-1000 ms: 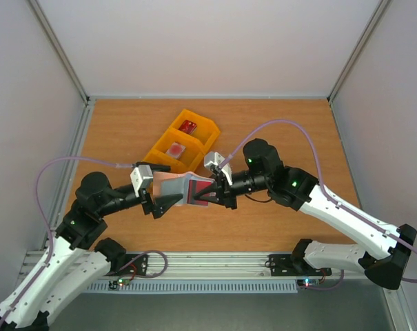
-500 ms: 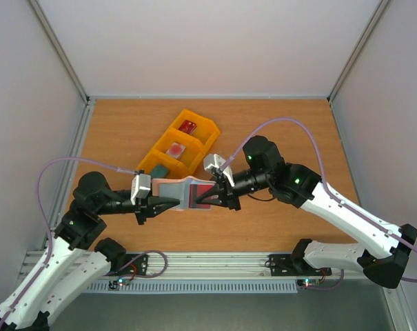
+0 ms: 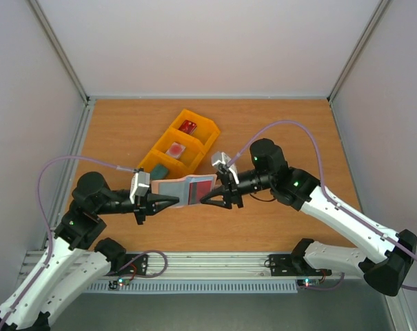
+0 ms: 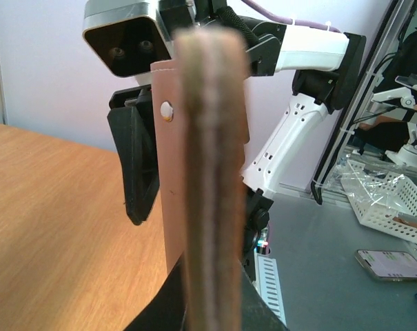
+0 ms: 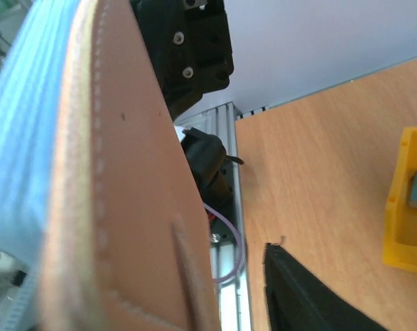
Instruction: Take the credit cards out of the card holder
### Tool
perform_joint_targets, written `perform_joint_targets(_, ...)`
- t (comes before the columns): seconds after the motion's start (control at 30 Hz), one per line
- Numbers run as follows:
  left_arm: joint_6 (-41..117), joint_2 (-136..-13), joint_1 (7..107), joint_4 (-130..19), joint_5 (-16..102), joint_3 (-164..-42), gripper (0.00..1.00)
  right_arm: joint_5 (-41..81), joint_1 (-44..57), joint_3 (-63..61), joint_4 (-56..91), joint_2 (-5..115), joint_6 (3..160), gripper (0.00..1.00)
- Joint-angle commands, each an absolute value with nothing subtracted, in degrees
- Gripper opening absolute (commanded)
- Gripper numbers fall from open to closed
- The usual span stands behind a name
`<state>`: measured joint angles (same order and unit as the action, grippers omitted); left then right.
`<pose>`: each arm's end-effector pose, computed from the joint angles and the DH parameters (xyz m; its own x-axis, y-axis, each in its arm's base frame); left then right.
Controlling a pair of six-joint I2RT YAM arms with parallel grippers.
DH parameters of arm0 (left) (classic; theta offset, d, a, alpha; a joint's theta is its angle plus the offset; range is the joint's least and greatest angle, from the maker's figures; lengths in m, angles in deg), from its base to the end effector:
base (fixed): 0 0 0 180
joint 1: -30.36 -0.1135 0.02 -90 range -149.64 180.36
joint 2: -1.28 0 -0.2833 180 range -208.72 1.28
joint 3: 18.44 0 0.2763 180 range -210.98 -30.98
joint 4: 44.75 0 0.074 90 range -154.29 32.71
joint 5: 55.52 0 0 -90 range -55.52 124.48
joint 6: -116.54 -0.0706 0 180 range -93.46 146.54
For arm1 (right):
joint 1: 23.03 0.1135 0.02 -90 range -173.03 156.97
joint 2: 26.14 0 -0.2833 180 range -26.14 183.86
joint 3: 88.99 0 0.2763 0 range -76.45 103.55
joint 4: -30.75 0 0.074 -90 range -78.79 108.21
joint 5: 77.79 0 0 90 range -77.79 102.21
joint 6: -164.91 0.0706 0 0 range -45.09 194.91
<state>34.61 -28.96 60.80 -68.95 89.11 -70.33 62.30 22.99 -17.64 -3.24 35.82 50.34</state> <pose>0.0974 -0.1240 0.3530 -0.1777 0.0102 -0.9840 0.9804 0.0887 -0.1762 0.1471 0.2304 0.3590 0.1304 -0.2490 -0.9597 -0.9805 -0.1758 -0.0877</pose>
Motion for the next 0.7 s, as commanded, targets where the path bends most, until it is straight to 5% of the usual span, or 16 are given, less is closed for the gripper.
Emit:
perform_joint_targets(0.0,35.6,-28.1,60.5,-64.7,89.2,-69.8,0.00,62.9,22.9,-18.1,2.4,35.6,53.4,0.39)
perform_joint_targets(0.2,35.5,-28.3,60.5,-65.5,86.6,-69.1,0.00,68.9,22.9,-16.2,2.3,37.8,55.2,0.03)
perform_joint_targets(0.27,36.5,-28.2,60.4,-66.9,81.5,-68.8,0.10,69.2,22.9,-15.6,1.2,38.6,55.0,0.01)
perform_joint_targets(0.43,35.3,-27.6,59.9,-73.3,60.5,-67.9,0.62,59.7,22.8,-16.8,-0.4,36.3,54.5,0.01)
perform_joint_targets(0.67,27.5,-26.4,59.2,-75.5,54.9,-67.5,0.72,28.0,21.0,-10.0,-18.2,41.4,64.6,0.01)
